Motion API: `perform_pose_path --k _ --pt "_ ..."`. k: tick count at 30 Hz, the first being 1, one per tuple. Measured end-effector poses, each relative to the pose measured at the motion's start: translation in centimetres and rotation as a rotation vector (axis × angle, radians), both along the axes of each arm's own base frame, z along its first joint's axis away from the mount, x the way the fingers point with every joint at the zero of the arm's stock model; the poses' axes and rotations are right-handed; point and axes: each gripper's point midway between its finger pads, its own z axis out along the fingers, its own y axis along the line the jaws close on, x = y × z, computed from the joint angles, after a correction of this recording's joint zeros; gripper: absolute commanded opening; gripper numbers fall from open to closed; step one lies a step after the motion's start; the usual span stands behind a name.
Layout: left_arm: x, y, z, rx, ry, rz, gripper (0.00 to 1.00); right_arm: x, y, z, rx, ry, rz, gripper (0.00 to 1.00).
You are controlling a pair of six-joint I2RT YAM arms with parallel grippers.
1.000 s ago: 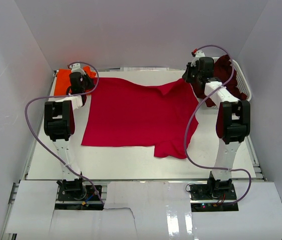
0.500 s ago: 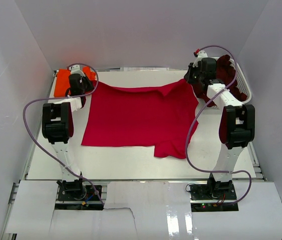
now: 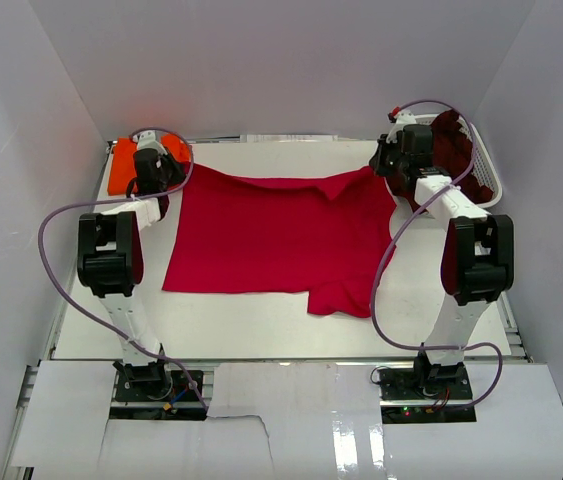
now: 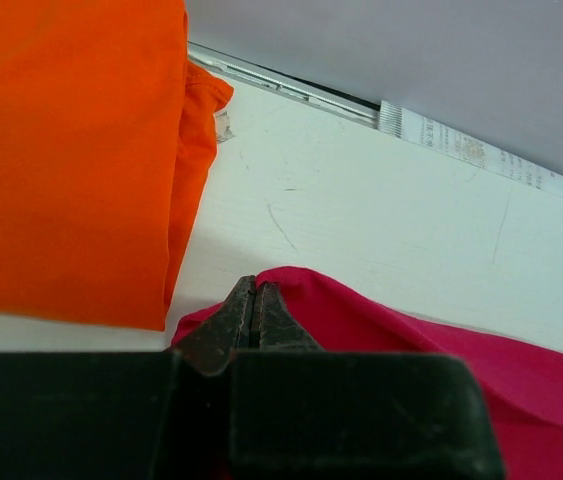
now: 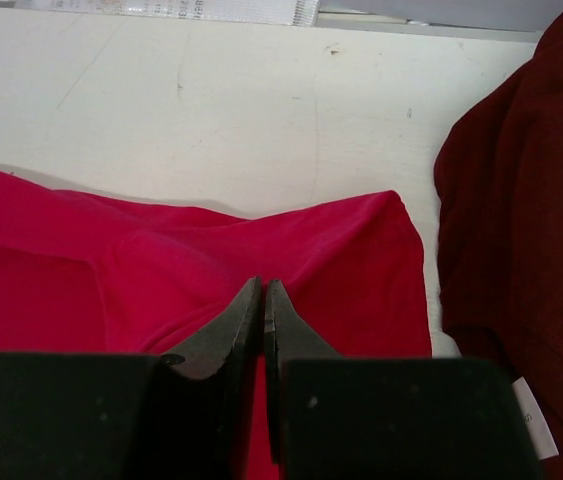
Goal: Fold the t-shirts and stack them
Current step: Fold the flattened tshirt in 1/3 of the way
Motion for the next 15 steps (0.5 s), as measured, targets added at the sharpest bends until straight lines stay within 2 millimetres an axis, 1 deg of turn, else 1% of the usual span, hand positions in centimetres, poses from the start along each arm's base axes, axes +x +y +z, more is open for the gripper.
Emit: perform_pose_path --k 3,7,12,15 --pt "-0.4 0.0 0.4 0.001 -0.003 0.0 0.0 -0.5 -0.1 0.1 0.0 0.0 0.0 0.08" --pt "-0.8 0.0 0.2 0.008 0.003 -0.002 0.0 -0.9 -0.1 0.4 0.002 -0.007 -0.001 0.08" --pt "-1.4 0.0 -0.7 0.01 0.023 -0.005 0.0 -1.5 -0.2 0.4 0.004 -0.009 -0.002 0.08" --pt "-1.9 0.0 -1.4 0.009 0.041 -0.005 0.0 -2.0 -0.2 0.1 0.004 -0.003 -0.002 0.08"
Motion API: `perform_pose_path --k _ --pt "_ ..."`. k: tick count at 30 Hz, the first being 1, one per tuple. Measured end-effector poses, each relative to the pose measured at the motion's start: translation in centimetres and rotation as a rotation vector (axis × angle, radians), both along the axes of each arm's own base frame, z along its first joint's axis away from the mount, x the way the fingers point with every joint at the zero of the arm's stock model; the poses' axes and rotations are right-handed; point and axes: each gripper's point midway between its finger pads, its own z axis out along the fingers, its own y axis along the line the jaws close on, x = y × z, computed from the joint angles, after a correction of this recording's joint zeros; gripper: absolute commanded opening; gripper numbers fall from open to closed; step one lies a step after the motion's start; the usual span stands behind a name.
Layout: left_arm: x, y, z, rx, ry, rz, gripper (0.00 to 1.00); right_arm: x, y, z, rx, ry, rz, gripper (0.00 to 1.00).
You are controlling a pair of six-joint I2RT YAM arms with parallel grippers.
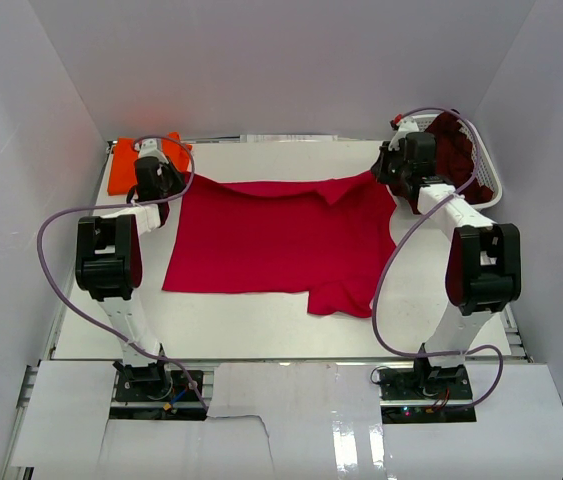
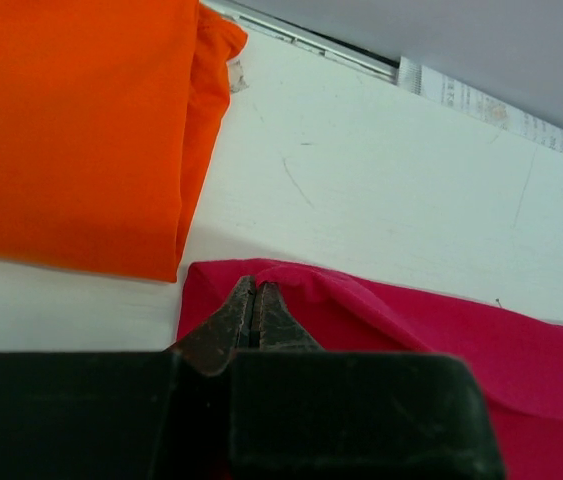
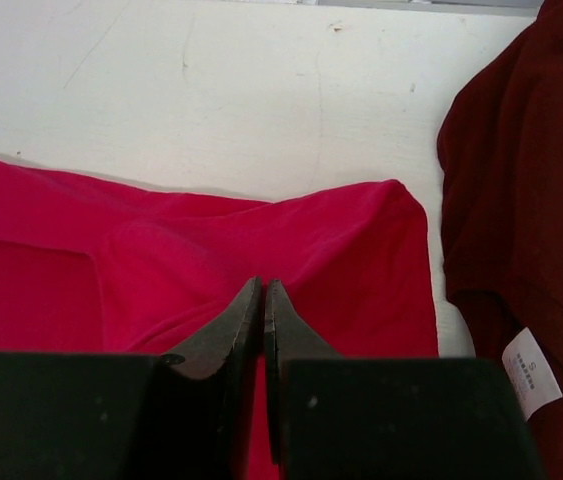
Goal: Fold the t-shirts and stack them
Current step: Fold the flattened tshirt in 1/3 of the way
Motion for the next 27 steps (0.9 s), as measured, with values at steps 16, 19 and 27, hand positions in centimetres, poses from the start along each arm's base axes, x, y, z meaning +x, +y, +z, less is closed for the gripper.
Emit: perform_pose_path --k 16,19,27 --pt "-2.3 -0.1 -2.6 -0.009 0.067 0.003 0.0 -3.2 -0.4 -3.0 -0.016 0.054 -0.01 0.08" --pt "-2.6 -0.1 -2.5 -0.009 0.067 0.003 0.0 -3.6 -0.5 -3.1 -0.016 0.052 -0.011 0.08" --pt "-3.5 0.1 -1.9 0.001 0.059 0.009 0.0 -4.4 -0.6 -3.6 -0.018 0.053 -0.013 0.08"
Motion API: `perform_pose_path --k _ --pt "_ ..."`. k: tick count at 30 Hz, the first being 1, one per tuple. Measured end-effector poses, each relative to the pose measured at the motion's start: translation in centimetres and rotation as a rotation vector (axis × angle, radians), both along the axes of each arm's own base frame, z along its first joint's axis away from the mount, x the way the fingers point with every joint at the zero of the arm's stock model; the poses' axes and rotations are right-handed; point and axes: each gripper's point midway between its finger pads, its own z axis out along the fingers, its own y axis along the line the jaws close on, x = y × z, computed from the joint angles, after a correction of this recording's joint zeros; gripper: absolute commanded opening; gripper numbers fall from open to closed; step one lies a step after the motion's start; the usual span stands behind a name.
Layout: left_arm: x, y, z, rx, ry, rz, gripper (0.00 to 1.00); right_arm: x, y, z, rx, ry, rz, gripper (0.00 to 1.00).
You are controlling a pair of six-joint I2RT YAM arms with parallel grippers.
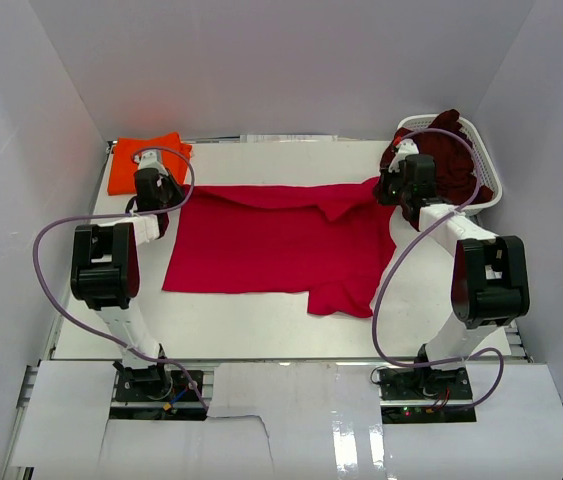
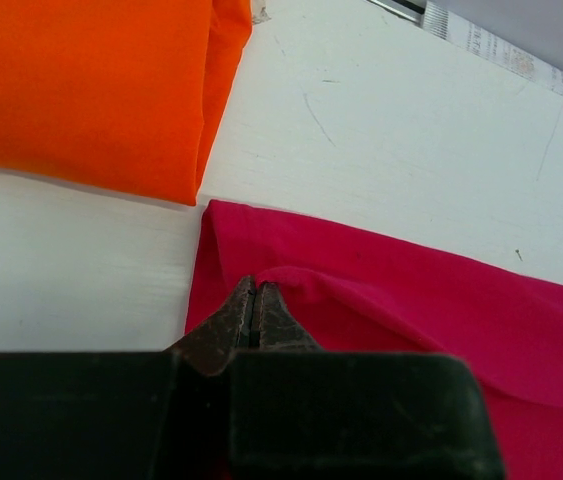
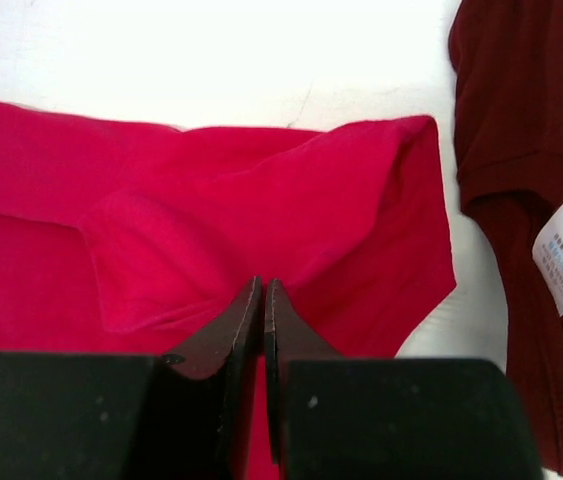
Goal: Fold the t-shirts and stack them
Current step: Fold the flattened tshirt in 1/3 of the way
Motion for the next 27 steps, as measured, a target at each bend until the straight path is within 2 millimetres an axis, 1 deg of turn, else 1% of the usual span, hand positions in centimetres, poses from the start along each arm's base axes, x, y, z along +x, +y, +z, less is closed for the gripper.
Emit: perform_pose_path --k 8,14,25,27 --pt "-0.6 0.1 -0.8 0.012 0.019 0.004 0.0 -1.4 0.2 -1.9 -0.005 0.035 0.008 0.08" --pt "-0.6 0.5 -0.9 0.025 0.02 0.019 0.0 -2.6 0.6 -3.4 -0.01 0.062 0.019 0.08" --pt "-0.6 0.8 -1.0 0.033 0.023 0.034 0.0 -4.2 0.8 -5.2 -0.032 0.092 0.018 0.08" --pt "-0.6 0.8 -1.0 0.035 0.023 0.034 0.0 -4.3 0.8 -5.3 -0.036 0.093 0.016 0.08"
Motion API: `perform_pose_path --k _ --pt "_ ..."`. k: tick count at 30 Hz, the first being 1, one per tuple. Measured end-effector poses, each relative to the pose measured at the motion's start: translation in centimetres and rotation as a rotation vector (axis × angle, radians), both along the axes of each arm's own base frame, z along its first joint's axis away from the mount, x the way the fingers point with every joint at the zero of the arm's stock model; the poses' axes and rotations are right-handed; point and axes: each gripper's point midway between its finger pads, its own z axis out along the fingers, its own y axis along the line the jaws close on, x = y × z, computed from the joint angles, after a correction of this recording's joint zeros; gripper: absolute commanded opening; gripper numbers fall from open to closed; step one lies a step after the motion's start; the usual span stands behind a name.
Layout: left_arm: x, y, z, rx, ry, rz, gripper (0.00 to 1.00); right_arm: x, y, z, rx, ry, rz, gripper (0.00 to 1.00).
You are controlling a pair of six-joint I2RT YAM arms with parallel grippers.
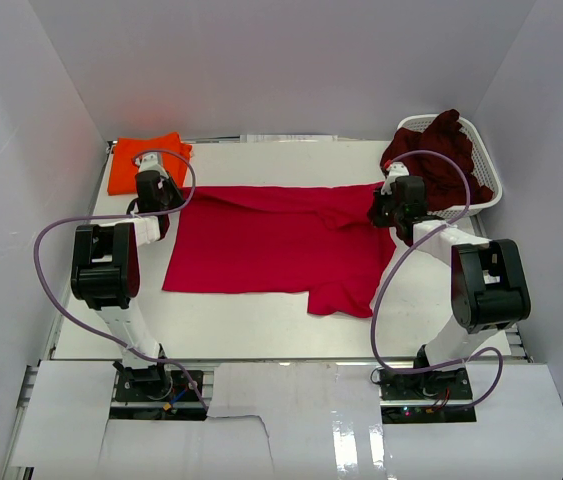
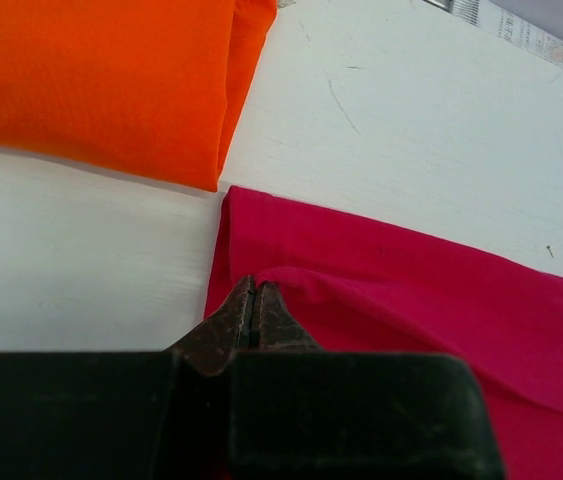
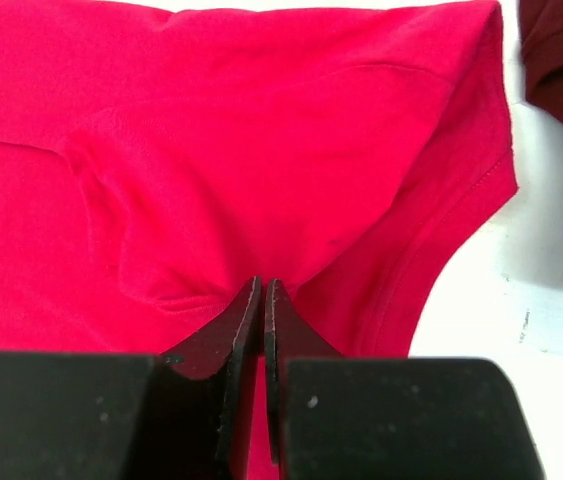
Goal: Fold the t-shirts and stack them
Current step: Fold the flattened tshirt in 1/3 of the way
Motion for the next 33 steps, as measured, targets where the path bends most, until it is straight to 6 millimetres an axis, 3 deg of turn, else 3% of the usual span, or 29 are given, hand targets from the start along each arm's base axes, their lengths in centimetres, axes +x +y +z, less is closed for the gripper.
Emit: perform_pose_path --k 14,21,33 --pt "0.5 0.0 0.7 0.004 -0.013 -0.001 0.0 0.1 -0.5 2.0 -0.021 -0.056 -0.014 0.08" --pt "0.6 0.0 0.6 0.003 -0.008 -0.004 0.0 -0.8 -0.7 0.9 -0.027 -0.029 -0.014 0.08" --pt "0.3 -0.1 -1.7 -0.006 0.045 -0.001 0.0 -1.6 -0.8 -0.5 -0.034 0.006 -0.013 0.08"
